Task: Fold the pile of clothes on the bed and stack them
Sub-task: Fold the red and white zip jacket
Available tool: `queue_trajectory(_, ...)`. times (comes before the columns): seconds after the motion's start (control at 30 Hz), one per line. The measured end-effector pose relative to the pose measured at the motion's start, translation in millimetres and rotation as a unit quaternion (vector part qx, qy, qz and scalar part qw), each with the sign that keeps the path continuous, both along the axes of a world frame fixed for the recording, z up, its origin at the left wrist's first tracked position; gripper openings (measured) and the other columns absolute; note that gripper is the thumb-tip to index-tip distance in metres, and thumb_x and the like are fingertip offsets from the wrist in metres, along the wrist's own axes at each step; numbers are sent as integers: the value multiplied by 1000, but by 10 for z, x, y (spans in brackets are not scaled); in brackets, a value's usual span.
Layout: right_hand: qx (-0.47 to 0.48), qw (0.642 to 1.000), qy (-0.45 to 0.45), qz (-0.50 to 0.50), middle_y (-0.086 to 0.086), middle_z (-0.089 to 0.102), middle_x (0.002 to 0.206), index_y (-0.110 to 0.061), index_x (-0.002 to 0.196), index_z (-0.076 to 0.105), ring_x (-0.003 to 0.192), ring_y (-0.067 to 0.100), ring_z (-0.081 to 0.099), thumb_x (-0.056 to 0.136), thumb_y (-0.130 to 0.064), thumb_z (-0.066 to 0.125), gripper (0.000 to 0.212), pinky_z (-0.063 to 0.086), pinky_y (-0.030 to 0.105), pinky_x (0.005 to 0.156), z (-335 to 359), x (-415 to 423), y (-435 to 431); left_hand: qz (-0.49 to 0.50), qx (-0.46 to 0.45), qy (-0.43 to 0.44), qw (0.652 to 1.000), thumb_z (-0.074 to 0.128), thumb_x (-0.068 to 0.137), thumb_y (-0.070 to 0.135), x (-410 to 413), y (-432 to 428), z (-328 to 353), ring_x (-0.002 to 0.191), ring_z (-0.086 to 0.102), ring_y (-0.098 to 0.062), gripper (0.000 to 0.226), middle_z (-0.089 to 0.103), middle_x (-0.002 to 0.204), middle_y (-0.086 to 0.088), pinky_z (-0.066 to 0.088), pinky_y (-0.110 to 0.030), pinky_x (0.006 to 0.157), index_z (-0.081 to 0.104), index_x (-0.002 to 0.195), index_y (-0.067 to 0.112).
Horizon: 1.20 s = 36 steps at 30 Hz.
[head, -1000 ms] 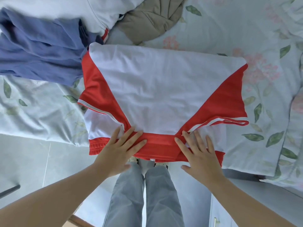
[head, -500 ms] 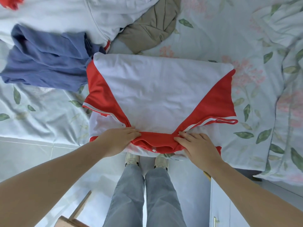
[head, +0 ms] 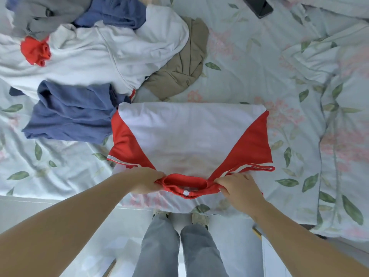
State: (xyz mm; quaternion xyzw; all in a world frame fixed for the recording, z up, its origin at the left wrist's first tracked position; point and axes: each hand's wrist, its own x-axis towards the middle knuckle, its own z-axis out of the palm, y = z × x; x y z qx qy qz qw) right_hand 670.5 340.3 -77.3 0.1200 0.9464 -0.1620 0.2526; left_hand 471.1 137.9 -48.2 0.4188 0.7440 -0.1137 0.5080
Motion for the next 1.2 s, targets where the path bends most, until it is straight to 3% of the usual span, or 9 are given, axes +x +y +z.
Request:
queue_trajectory(0.1, 28, 996, -47, -76, -14, 53, 129, -36, 121, 55, 123, 15, 43, 96, -39, 42, 28, 28, 34, 103, -60, 86, -128, 66, -23, -51, 996, 40, 87, 67, -107, 80, -122, 115, 53, -15, 50, 59, 124, 10, 39, -31, 99, 56, 124, 37)
queue_trajectory(0.2, -62, 967, -38, -246, -15, 56, 117, -33, 103, 60, 119, 14, 44, 82, -25, 55, 23, 24, 35, 101, -78, 134, -233, 50, 10, -5, 999, 37, 93, 59, -202, 235, -291, 128, 44, -17, 50, 47, 142, 6, 33, -33, 107, 49, 134, 34)
queue_trajectory(0.33, -69, 825, 88, -553, -1, 57, 109, -21, 105, 55, 112, 26, 48, 82, -23, 60, 23, 31, 41, 97, -86, 60, -56, 29, 79, 64, 994, 44, 96, 43, -255, 416, -438, 139, 28, -22, 57, 24, 155, 3, 27, -37, 113, 24, 148, 31)
queue_trajectory(0.53, -57, 618, 90, -779, 10, 23, 152, -17, 148, 16, 136, 37, 26, 79, -52, 66, 93, 27, 56, 107, -335, -143, 380, 31, 74, 73, 994, 51, 92, 39, -243, 462, -588, 137, 24, -31, 62, 22, 151, -2, 33, -42, 107, 22, 146, 32)
queue_trajectory(0.67, -85, 595, 86, -794, 16, 41, 139, -14, 144, 23, 126, 37, 40, 76, -41, 71, 88, 37, 47, 101, -476, -142, 499, 30, 98, 76, 992, 51, 91, 38, -249, 385, -630, 134, 24, -28, 60, 23, 146, 1, 36, -41, 103, 22, 144, 34)
queue_trajectory(0.87, -183, 604, 137, -764, 3, 56, 82, -7, 103, 59, 85, 25, 55, 77, -5, 69, 29, 47, 36, 80, -455, -30, 579, 48, 94, 101, 989, 52, 90, 42, -111, 337, -623, 140, 12, -24, 72, 12, 153, 4, 35, -41, 105, 11, 148, 35)
queue_trajectory(0.93, -232, 566, 126, -781, 4, 52, 72, -13, 77, 59, 75, 24, 51, 74, -9, 69, 11, 44, 36, 73, -405, 13, 612, 58, 90, 110, 988, 53, 90, 44, -40, 310, -630, 143, 6, -23, 76, 7, 156, 3, 33, -41, 108, 7, 150, 34)
queue_trajectory(1.03, -276, 516, 94, -805, 3, 53, 65, -17, 61, 57, 62, 20, 50, 77, -38, 65, 28, 43, 35, 70, -313, 49, 696, 71, 97, 133, 984, 52, 90, 46, 68, 268, -651, 145, 1, -21, 78, 4, 158, 2, 30, -40, 110, 5, 150, 32)
queue_trajectory(1.2, -349, 558, 45, -751, 7, 63, 73, -10, 75, 60, 69, 23, 63, 83, -34, 68, 27, 52, 32, 61, -278, 35, 816, 106, 100, 157, 977, 44, 93, 52, 165, 260, -721, 146, -2, -18, 74, 2, 159, 3, 25, -39, 112, 0, 150, 35)
